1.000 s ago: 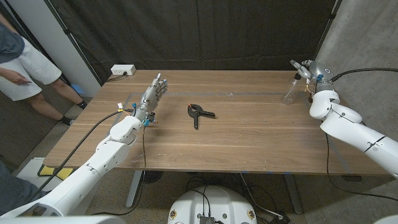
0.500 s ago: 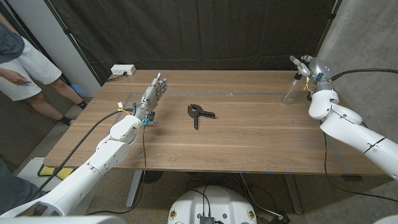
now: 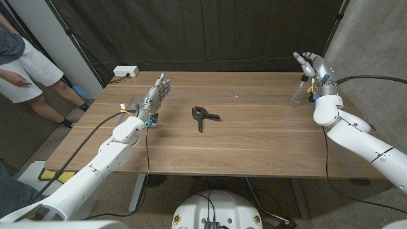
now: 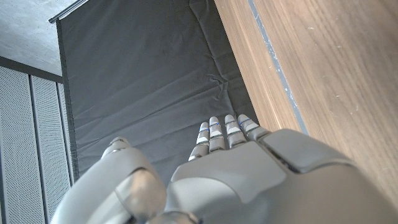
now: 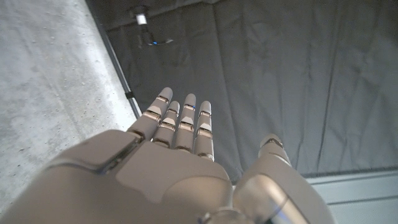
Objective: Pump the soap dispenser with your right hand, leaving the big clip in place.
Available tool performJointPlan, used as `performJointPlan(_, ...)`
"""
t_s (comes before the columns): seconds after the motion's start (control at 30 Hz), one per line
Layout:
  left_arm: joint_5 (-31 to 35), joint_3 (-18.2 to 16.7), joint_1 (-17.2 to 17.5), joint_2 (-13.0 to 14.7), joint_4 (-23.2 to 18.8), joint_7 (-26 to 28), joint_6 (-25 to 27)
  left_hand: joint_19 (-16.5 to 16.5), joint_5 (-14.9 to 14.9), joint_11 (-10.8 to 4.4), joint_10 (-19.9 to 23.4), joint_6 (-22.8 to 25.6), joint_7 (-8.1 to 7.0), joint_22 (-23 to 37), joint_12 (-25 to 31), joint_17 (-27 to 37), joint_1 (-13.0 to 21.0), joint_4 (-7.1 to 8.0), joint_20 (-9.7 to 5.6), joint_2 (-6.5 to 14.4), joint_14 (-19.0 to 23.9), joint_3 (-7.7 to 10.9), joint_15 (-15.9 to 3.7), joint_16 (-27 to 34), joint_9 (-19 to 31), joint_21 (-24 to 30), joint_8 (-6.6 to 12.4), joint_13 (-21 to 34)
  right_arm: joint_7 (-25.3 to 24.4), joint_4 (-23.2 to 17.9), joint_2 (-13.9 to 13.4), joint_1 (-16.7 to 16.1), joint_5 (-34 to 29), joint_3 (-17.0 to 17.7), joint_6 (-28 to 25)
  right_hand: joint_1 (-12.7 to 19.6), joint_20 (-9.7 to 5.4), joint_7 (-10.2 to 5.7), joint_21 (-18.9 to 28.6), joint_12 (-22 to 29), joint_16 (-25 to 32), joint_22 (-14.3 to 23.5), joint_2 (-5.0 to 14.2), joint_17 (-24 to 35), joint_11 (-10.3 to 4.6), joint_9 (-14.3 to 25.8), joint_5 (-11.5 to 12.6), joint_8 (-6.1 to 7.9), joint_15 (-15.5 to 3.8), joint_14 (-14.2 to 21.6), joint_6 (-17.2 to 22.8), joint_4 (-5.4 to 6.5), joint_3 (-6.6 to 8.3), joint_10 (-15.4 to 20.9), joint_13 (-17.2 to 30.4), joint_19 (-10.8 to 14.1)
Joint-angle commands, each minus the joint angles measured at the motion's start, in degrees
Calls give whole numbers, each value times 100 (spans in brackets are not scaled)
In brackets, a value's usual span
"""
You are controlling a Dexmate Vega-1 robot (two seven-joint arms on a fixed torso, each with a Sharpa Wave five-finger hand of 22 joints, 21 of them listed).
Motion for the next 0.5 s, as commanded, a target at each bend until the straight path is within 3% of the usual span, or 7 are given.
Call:
performJointPlan(0.03,24,20,-55,52,-4,-83,50,-14,-28,-22,6,21,-6,25,-13,31,16,7,31,23,3,-24,-20,3,26,14,-22,23,-78,73,315,-291,189,208,1098,53,-18,1,-21,-14,-4,30,49,21,42,16,2,-2,29,15,-17,-35,-4,8,14,10)
performJointPlan(0.2,-18,3,-36,34,28,-101,19,-12,-29,-16,4,17,-13,25,-13,31,19,7,27,25,1,-28,-17,2,26,15,-24,23,15,273,505,-315,408,268,1711,57,-34,34,-8,-12,3,30,50,20,39,15,1,-3,21,27,-34,-37,-3,17,14,47)
performJointPlan(0.5,-19,-2,-15,56,36,-167,-41,-12,-31,-12,10,11,-13,25,-11,31,23,8,19,29,0,-36,1,2,26,15,-26,23,404,422,701,-331,758,297,2226,68,-36,34,31,-15,34,29,48,20,56,13,0,3,-12,114,-52,-44,-1,18,14,155)
